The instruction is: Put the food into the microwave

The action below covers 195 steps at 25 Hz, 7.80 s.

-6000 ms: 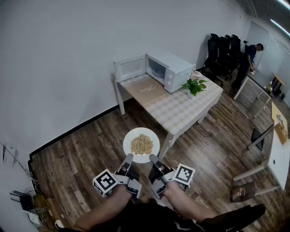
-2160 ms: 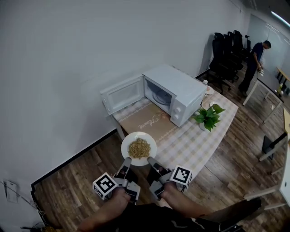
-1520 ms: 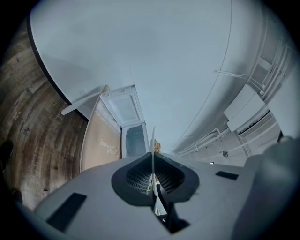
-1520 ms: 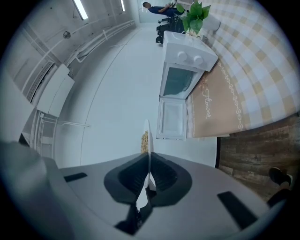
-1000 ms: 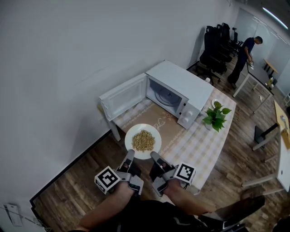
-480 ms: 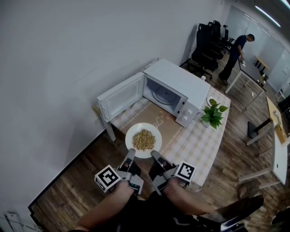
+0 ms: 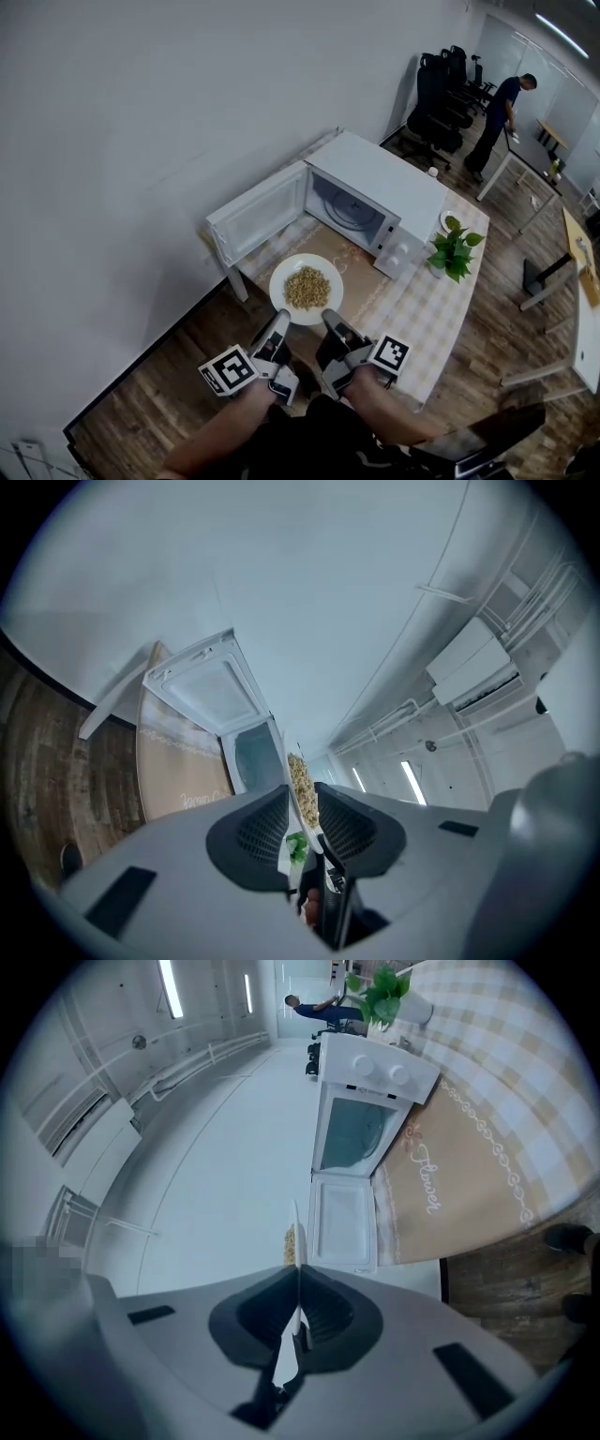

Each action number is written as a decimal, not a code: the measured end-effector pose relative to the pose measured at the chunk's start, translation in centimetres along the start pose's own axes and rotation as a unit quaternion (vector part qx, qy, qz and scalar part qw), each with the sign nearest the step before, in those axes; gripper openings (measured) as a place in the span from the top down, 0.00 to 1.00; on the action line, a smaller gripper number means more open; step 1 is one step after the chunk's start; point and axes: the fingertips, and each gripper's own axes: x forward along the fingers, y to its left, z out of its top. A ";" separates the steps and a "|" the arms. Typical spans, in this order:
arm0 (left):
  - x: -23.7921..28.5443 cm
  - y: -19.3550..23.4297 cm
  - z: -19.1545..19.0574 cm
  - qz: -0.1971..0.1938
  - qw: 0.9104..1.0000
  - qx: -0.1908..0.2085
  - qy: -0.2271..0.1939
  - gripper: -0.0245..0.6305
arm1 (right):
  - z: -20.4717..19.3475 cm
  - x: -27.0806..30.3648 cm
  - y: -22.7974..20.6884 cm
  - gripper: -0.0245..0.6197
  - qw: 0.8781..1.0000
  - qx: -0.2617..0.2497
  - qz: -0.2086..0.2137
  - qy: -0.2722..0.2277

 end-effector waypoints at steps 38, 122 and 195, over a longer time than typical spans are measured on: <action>11.5 -1.3 5.2 -0.006 0.979 0.169 0.111 0.95 | 22.3 15.5 -14.5 0.94 0.979 0.053 -0.098 -0.173; 10.7 -0.3 8.3 0.028 0.975 0.212 0.053 0.95 | 27.0 24.0 -21.5 0.95 0.891 -0.358 -0.268 -0.081; -1.8 -4.5 6.6 0.114 0.879 0.463 0.006 0.95 | 3.5 8.1 7.3 0.95 0.798 -0.596 0.015 0.090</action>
